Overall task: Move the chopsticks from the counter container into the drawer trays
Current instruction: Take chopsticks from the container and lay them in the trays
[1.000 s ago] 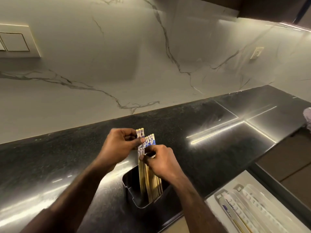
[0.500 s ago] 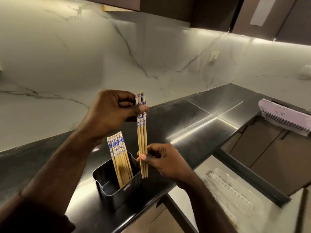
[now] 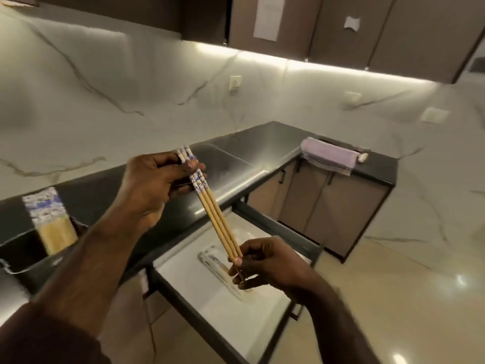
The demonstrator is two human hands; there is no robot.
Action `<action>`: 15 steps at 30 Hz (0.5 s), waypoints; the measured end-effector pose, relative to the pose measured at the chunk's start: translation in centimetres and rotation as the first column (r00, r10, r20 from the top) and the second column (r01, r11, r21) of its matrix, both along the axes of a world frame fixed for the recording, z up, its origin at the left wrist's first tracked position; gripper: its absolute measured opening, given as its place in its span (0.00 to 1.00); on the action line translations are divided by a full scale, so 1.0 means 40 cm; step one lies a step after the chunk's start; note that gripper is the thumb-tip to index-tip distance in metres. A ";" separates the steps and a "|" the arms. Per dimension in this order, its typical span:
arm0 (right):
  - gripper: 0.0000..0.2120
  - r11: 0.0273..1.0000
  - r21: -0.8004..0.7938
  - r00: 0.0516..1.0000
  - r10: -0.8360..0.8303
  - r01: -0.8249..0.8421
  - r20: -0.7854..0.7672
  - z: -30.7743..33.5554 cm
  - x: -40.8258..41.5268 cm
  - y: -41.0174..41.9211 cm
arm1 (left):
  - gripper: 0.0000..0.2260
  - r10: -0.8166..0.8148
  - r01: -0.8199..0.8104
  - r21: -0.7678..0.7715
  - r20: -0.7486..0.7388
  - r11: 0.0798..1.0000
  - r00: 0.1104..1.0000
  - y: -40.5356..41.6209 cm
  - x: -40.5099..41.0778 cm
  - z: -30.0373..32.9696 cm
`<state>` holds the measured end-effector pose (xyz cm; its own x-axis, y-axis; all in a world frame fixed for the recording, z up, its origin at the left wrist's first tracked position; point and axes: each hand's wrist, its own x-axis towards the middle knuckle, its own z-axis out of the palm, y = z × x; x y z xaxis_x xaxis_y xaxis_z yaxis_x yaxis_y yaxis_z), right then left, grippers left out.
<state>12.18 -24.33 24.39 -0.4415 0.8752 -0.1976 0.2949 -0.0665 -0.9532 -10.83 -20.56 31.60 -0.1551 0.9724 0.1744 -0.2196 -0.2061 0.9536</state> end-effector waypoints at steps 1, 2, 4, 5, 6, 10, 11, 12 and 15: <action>0.09 1.000 -0.012 1.000 -0.029 0.029 0.002 0.003 0.052 -0.017 | 0.08 -0.007 0.008 -0.023 0.030 1.000 1.000 0.002 0.047 -0.009; 0.10 0.998 -0.017 0.998 -0.058 0.058 0.011 0.006 0.100 -0.033 | 0.07 -0.016 0.018 -0.048 0.059 0.999 0.998 0.003 0.093 -0.018; 0.10 0.993 -0.014 0.993 -0.117 0.117 0.032 0.012 0.175 -0.058 | 0.05 -0.041 0.051 -0.094 0.104 0.994 0.994 0.010 0.169 -0.033; 0.10 0.989 -0.010 0.988 -0.150 0.151 0.040 0.015 0.209 -0.069 | 0.05 -0.059 0.073 -0.116 0.121 0.991 0.991 0.016 0.206 -0.037; 0.10 0.982 -0.008 0.981 -0.186 0.186 0.046 0.016 0.242 -0.079 | 0.05 -0.081 0.099 -0.133 0.136 0.986 0.987 0.023 0.243 -0.042; 0.09 0.957 -0.016 0.956 -0.288 0.289 0.064 0.011 0.339 -0.095 | 0.07 -0.152 0.177 -0.148 0.166 0.973 0.974 0.054 0.354 -0.066; 0.09 0.952 -0.020 0.950 -0.304 0.306 0.075 0.008 0.357 -0.095 | 0.08 -0.166 0.191 -0.148 0.165 0.970 0.972 0.065 0.377 -0.074; 0.09 0.947 -0.026 0.944 -0.319 0.322 0.084 0.004 0.375 -0.093 | 0.08 -0.179 0.204 -0.150 0.167 0.967 0.970 0.075 0.398 -0.083; 0.10 0.938 -0.038 0.934 -0.338 0.344 0.114 -0.010 0.415 -0.072 | 0.12 -0.197 0.231 -0.179 0.185 0.956 0.963 0.118 0.441 -0.116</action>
